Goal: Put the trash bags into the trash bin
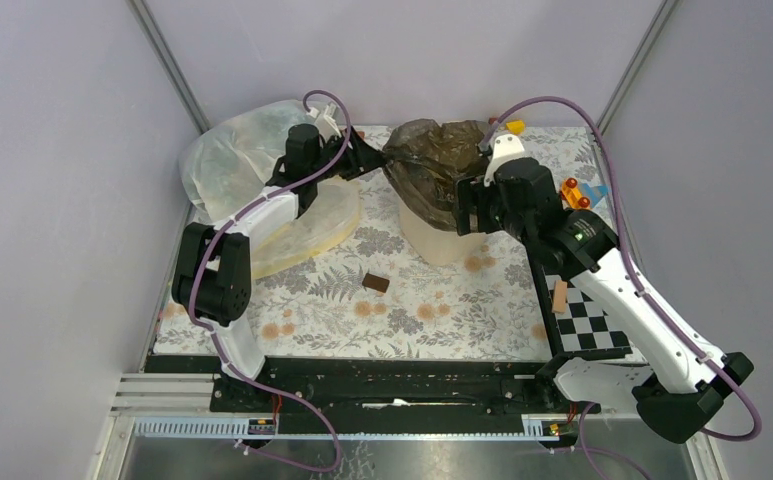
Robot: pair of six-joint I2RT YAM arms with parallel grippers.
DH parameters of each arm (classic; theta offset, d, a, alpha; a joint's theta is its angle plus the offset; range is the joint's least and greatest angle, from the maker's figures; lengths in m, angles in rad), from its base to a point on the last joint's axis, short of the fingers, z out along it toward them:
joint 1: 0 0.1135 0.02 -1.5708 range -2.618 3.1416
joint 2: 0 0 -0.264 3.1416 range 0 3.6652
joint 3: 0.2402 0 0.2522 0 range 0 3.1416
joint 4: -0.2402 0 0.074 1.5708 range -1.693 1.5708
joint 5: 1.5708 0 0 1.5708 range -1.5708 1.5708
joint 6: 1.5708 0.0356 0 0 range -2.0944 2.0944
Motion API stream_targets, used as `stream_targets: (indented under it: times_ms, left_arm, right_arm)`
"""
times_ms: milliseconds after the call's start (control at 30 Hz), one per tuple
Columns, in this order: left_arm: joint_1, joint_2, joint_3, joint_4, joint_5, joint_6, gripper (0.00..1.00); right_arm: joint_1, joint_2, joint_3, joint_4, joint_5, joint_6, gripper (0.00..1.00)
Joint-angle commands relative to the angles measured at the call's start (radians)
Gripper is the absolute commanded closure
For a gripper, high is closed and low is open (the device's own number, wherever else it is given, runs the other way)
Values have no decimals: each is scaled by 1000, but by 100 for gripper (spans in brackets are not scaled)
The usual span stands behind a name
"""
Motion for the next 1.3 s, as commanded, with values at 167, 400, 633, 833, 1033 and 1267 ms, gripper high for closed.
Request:
stream_targets:
  times_ms: [167, 400, 633, 833, 1033, 1267]
  left_arm:
    - [8, -34, 36, 90, -9, 23, 56]
    - [17, -16, 32, 105, -11, 9, 86]
    - [20, 21, 43, 124, -2, -4, 100]
    - [19, 57, 53, 119, 11, -10, 100]
    - [20, 92, 66, 118, 37, -18, 100]
    - [18, 174, 135, 155, 177, -48, 100]
  right_arm:
    - [-18, 2, 89, 10, 242, 14, 13]
    - [-113, 8, 76, 14, 298, 18, 24]
    - [-272, 20, 21, 84, 217, 18, 30]
    - [-375, 65, -50, 169, 63, 88, 35]
    - [-454, 118, -62, 248, -16, 115, 40]
    - [-530, 184, -50, 310, -216, 128, 41]
